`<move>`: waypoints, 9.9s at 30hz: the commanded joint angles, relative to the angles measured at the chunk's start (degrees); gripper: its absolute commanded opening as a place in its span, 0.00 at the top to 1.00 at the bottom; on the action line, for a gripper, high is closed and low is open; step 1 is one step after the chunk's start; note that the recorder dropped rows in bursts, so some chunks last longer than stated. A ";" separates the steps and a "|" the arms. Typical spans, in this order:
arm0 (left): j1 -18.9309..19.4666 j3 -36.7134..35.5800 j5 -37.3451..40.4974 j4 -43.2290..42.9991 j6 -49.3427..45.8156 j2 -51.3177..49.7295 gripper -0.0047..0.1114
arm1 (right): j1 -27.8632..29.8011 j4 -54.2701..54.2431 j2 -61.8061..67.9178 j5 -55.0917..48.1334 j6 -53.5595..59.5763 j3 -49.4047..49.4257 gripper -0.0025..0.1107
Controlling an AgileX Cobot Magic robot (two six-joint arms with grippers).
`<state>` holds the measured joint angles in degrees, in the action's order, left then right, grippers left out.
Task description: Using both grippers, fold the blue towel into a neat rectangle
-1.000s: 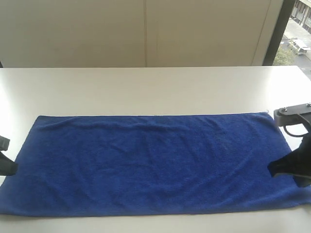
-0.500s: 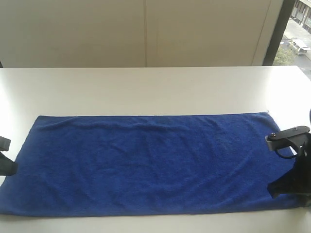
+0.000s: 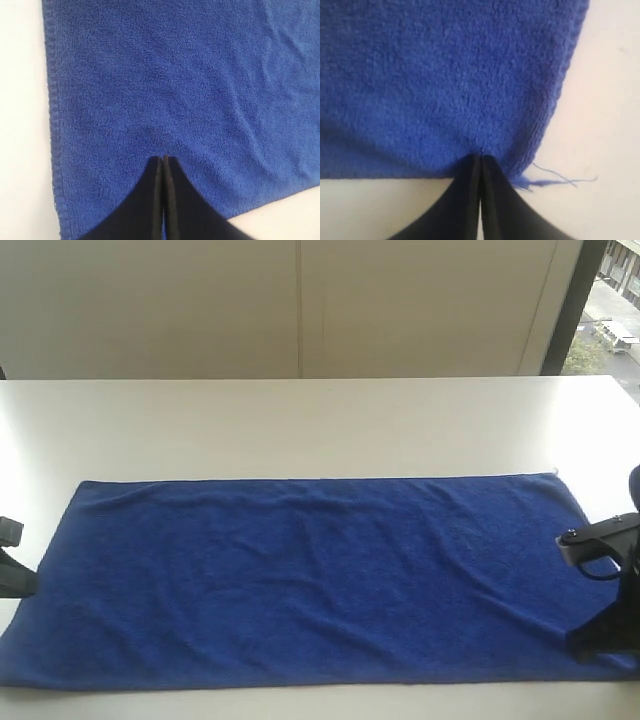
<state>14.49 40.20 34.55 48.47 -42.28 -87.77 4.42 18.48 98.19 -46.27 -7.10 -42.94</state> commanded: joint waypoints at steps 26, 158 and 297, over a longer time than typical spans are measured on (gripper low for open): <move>0.05 0.35 -9.05 1.15 -11.24 39.33 0.96 | 2.64 -19.53 -13.49 6.37 18.30 -10.42 0.98; -32.98 -2.08 -12.46 13.24 -8.88 24.47 0.96 | -24.23 -35.10 9.47 10.33 18.37 -32.55 0.98; -32.98 -2.44 -15.60 -1.03 -3.12 33.33 0.96 | -18.07 -49.09 10.97 4.33 54.98 -23.81 0.54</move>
<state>-18.23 37.83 18.38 46.41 -45.18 -54.39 -13.93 -29.50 109.22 -41.77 47.04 -66.82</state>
